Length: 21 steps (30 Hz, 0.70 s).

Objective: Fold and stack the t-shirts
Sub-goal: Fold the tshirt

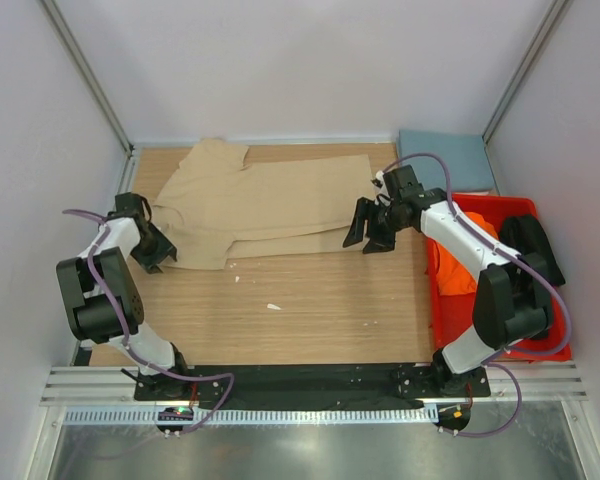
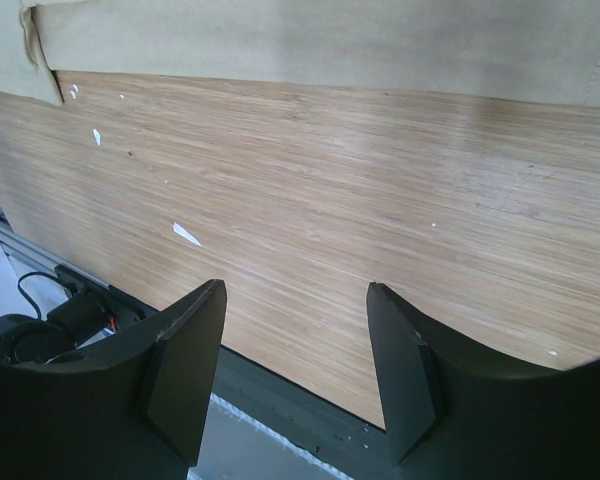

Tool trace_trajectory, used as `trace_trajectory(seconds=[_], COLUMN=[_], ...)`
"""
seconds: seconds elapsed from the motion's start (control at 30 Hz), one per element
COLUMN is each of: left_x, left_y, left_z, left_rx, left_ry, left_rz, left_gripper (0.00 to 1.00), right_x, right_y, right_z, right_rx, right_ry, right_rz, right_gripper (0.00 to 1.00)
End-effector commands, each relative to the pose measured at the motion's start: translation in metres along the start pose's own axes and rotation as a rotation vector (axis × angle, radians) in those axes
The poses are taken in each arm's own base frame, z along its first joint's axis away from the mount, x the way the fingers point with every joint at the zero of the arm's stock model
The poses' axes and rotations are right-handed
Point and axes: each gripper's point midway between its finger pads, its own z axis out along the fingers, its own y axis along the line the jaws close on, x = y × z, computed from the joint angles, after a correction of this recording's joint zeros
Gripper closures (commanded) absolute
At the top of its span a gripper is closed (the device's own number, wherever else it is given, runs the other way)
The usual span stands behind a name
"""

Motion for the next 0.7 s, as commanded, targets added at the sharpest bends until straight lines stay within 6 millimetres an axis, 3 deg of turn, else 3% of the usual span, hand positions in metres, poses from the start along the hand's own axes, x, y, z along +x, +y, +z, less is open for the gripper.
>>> trace_trajectory(seconds=[0.0,0.33,0.4,0.57,0.6,0.67], left_x=[-0.022,-0.024,-0.025,-0.03,-0.029,-0.028], left_y=[-0.006,-0.015,-0.017,-0.018,-0.019,-0.021], left_z=[0.001,0.011,0.009,-0.006,-0.008,-0.01], left_rx=[0.038,0.08,0.089,0.091,0.095,0.099], left_ry=[-0.064,-0.04,-0.036,-0.071,-0.063,-0.054], left_rz=[0.009,-0.019,-0.025,-0.048,-0.054,-0.058], left_gripper=[0.52,0.66,0.77,0.92,1.0,1.0], right_x=[-0.006,-0.007,-0.008,-0.011,-0.011,-0.012], right_y=[0.008,0.007,0.007,0.009,0.009,0.009], right_z=[-0.009,-0.002,-0.003,-0.002,0.0,0.001], right_rx=[-0.028,-0.023,-0.023,-0.025,-0.026,-0.028], right_ry=[-0.053,-0.041,-0.041,-0.042,-0.038,-0.035], right_rz=[-0.011,0.005,0.004,0.002,0.003,0.0], right_gripper=[0.36,0.35,0.35,0.34,0.34,0.34])
